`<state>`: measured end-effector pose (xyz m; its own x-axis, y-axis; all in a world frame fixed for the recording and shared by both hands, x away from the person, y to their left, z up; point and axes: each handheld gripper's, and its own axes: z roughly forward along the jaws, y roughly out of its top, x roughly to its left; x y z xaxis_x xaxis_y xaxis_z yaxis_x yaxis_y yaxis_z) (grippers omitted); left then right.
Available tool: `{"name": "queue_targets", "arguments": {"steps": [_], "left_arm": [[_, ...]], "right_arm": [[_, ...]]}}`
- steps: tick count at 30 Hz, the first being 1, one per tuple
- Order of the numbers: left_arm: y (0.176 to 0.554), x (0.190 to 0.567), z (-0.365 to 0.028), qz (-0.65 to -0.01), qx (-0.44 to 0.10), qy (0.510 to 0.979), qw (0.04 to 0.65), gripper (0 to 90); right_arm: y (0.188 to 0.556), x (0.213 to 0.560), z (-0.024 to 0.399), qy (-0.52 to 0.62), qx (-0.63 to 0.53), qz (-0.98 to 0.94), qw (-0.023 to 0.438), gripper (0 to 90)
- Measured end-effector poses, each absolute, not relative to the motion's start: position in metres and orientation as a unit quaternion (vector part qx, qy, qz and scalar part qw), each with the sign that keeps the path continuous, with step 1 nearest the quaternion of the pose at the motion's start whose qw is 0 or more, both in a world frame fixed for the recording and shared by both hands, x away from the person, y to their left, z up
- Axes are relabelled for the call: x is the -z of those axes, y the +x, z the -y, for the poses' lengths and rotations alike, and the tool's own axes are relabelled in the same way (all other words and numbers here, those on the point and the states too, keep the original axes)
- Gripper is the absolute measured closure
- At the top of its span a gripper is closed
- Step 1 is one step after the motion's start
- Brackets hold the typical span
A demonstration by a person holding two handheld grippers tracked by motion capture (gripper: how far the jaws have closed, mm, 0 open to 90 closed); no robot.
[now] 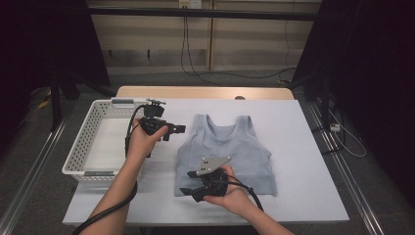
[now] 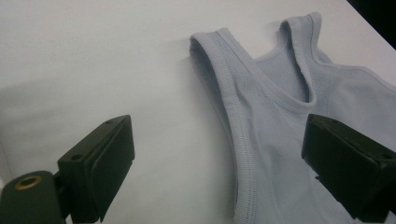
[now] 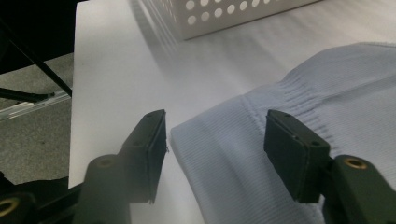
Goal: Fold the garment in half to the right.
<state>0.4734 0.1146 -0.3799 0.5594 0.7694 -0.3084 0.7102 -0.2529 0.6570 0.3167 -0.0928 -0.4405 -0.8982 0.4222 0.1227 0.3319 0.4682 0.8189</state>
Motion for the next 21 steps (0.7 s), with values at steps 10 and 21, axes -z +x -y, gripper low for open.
{"name": "queue_targets", "arguments": {"steps": [10,21], "left_arm": [[0.474,0.381,-0.114,-0.468,-0.036,0.792,0.390,9.8],[0.473,0.382,-0.115,-0.468,-0.036,0.792,0.391,9.6]], "right_arm": [[0.316,0.450,0.080,0.201,-0.445,-0.872,0.038,47.1],[0.320,0.462,0.070,0.207,-0.430,-0.878,0.041,48.3]]}}
